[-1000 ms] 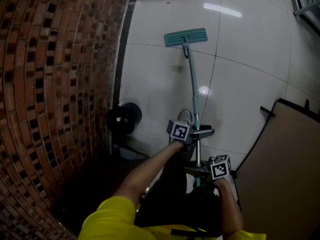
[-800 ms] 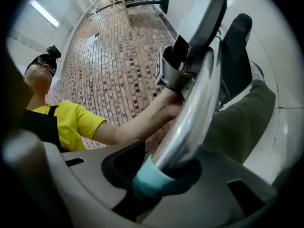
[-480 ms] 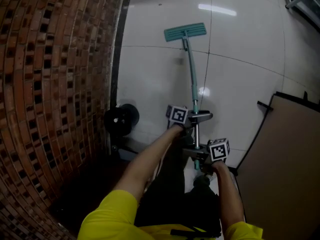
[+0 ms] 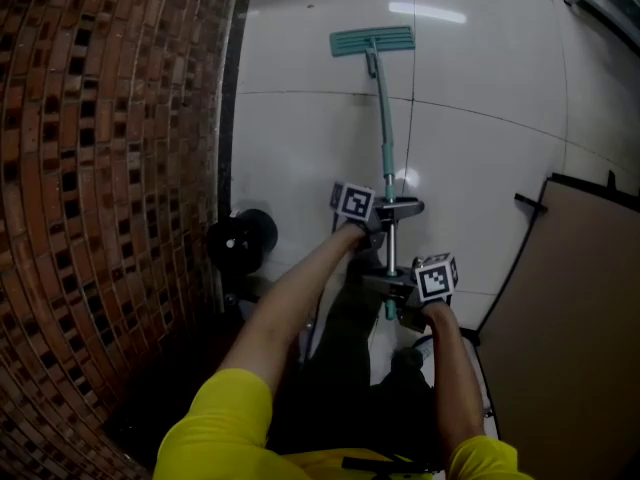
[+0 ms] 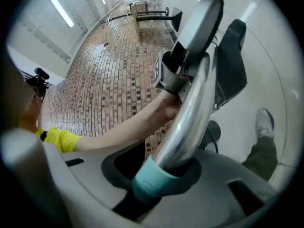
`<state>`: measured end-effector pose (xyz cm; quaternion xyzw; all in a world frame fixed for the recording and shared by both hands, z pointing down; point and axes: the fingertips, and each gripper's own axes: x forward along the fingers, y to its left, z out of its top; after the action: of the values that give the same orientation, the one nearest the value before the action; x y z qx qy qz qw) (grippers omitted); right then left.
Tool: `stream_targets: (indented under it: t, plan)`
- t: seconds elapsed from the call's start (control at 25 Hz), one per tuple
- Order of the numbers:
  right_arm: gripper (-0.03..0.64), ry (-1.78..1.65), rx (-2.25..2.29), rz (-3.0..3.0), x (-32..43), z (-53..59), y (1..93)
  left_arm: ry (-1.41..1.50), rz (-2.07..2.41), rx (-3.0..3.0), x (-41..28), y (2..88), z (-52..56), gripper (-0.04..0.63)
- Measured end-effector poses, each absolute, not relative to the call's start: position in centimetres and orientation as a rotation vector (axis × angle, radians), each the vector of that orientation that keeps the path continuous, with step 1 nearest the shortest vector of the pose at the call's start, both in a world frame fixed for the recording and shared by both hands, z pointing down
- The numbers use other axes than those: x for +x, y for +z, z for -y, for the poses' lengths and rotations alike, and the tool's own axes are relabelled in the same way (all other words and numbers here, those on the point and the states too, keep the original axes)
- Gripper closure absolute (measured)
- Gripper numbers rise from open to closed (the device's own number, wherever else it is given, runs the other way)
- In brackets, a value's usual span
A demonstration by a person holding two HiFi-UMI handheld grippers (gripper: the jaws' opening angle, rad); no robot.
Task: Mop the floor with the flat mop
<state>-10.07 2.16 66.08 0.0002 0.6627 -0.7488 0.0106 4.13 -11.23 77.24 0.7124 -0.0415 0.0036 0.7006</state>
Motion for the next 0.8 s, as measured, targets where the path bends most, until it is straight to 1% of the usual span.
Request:
stream_targets:
  t: [0.24,0.36,0.4,0.48,0.56,0.64,0.8]
  plan:
    - [0.509,-2.525,0.023,-2.012,-7.4,-20.4,59.3,0.15,0.044,1.483,7.3,71.5,-8.2,0.384]
    - [0.508,-2.555,0.042,-1.952,-6.2,-24.3,57.1,0.13,0.062,1.418,8.4,69.9,-12.9,0.392]
    - [0.508,-2.546,0.045,-1.932,-6.2,-24.1,57.1,0.123,0.074,1.408,8.3,70.2,-12.8,0.402]
    - [0.506,-2.503,0.062,-1.944,-6.5,-21.6,57.9,0.121,0.086,1.422,7.9,71.3,-10.4,0.399]
    - [0.506,-2.416,0.045,-2.013,-6.7,-16.4,59.6,0.086,0.098,1.466,7.6,72.8,-5.2,0.385]
    - [0.506,-2.318,-0.011,-2.099,-6.4,-10.6,62.7,0.026,0.096,1.54,7.9,74.6,1.3,0.4]
    - [0.51,-2.254,-0.097,-2.149,-5.7,-1.2,68.6,-0.005,0.075,1.618,8.8,78.0,11.7,0.399]
